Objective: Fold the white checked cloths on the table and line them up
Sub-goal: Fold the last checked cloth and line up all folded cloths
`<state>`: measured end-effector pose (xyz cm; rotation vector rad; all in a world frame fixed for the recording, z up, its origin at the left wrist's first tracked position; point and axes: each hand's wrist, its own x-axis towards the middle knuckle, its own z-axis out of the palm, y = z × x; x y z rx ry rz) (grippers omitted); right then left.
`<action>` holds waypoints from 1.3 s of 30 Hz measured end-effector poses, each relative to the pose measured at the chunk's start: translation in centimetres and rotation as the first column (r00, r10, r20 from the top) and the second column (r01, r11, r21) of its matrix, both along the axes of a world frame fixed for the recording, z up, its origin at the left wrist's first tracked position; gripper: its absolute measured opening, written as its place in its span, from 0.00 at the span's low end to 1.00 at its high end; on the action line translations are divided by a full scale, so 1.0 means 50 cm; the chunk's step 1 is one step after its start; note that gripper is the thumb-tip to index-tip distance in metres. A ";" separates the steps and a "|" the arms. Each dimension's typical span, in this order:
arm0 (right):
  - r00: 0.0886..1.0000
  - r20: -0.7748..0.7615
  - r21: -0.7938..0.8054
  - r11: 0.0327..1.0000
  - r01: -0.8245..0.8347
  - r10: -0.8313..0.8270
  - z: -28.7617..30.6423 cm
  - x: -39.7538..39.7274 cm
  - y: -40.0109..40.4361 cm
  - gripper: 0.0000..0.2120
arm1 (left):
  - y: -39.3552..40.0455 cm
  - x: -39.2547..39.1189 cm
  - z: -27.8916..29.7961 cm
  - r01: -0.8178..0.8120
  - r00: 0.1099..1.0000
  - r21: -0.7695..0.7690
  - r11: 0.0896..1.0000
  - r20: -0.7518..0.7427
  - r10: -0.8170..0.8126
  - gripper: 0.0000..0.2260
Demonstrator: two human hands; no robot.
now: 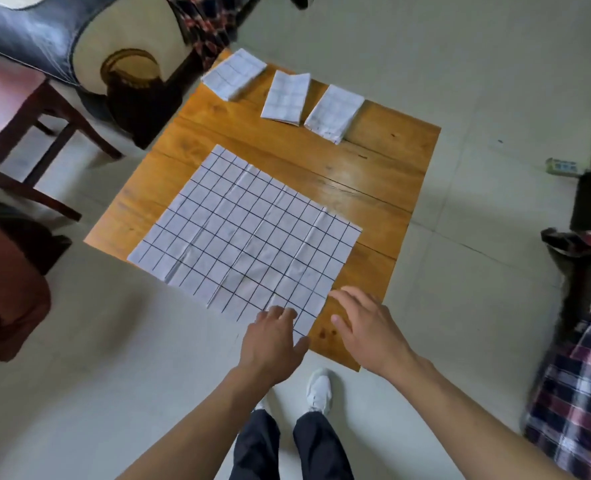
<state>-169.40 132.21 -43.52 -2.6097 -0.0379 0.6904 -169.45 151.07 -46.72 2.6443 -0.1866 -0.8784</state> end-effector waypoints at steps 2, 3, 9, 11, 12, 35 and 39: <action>1.000 0.004 -0.003 1.000 -0.002 0.002 -0.053 0.006 -0.007 0.20 | -0.019 0.005 -0.049 -0.036 0.998 -0.010 0.999 0.047 0.037 0.27; 1.000 0.008 -0.018 1.000 -0.016 0.016 -0.079 0.009 -0.011 0.21 | -0.030 0.009 -0.072 -0.051 0.996 -0.016 0.999 0.073 0.052 0.28; 0.983 0.016 -0.121 0.976 -0.180 0.183 -0.216 0.034 -0.017 0.33 | -0.078 -0.022 -0.209 0.000 0.990 0.019 1.000 0.140 -0.002 0.37; 0.966 0.002 -0.132 0.958 -0.254 0.257 -0.248 0.040 -0.012 0.38 | -0.083 -0.038 -0.242 0.012 0.988 0.009 1.000 0.157 -0.013 0.40; 0.957 -0.010 -0.127 0.949 -0.288 0.289 -0.261 0.042 -0.008 0.39 | -0.084 -0.043 -0.254 -0.004 0.984 0.002 1.000 0.177 0.004 0.42; 0.954 0.191 -0.027 0.973 -0.228 0.229 -0.315 -0.003 0.034 0.34 | 0.045 -0.047 -0.238 -0.070 0.817 -0.111 0.991 0.563 0.121 0.13; 0.932 0.338 -0.049 0.991 -0.122 0.131 -0.303 0.036 0.032 0.25 | 0.089 -0.017 -0.181 -0.052 0.804 -0.159 0.986 0.579 0.136 0.10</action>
